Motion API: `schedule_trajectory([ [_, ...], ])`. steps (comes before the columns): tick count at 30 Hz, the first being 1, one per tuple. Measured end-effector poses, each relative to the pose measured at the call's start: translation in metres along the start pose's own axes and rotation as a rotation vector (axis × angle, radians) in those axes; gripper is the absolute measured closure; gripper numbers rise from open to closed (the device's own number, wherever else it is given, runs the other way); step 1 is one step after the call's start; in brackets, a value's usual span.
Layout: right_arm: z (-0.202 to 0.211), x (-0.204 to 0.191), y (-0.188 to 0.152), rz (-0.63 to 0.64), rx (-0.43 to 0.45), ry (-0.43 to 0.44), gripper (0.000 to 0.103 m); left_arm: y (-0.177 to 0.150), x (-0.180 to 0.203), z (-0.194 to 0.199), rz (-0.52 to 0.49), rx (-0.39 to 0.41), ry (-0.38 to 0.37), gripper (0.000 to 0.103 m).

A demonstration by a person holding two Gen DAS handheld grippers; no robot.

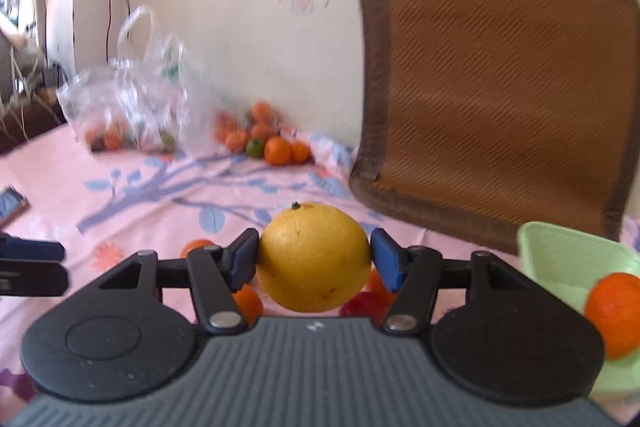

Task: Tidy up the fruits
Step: 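Grasp the yellow grapefruit with the right gripper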

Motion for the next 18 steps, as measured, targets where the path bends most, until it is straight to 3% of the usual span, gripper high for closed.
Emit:
schedule_trajectory([
  [3, 0.043, 0.009, -0.028, -0.037, 0.032, 0.0, 0.04, -0.002, 0.016, 0.001, -0.03, -0.024, -0.053, 0.012],
  [10, 0.08, 0.023, -0.105, -0.065, -0.061, 0.039, 0.039, -0.009, 0.104, -0.029, -0.168, -0.184, -0.307, 0.012],
  [14, 0.084, 0.023, -0.112, -0.076, -0.031, 0.054, 0.037, -0.021, 0.139, -0.058, -0.203, -0.3, -0.343, 0.012],
  [18, 0.087, 0.02, -0.119, -0.03, -0.028, 0.043, 0.03, -0.032, 0.156, -0.071, -0.238, -0.349, -0.331, 0.012],
])
Point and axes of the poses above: each gripper's, at about its wrist camera, not at the fingertips, and z roughly against the way its jaws point, x to its right, y to its top, the point moved 4 cm from there along -z, roughly the way its jaws point, and after that the axes turned 13 degrees about -x, right-handed, at the moved point
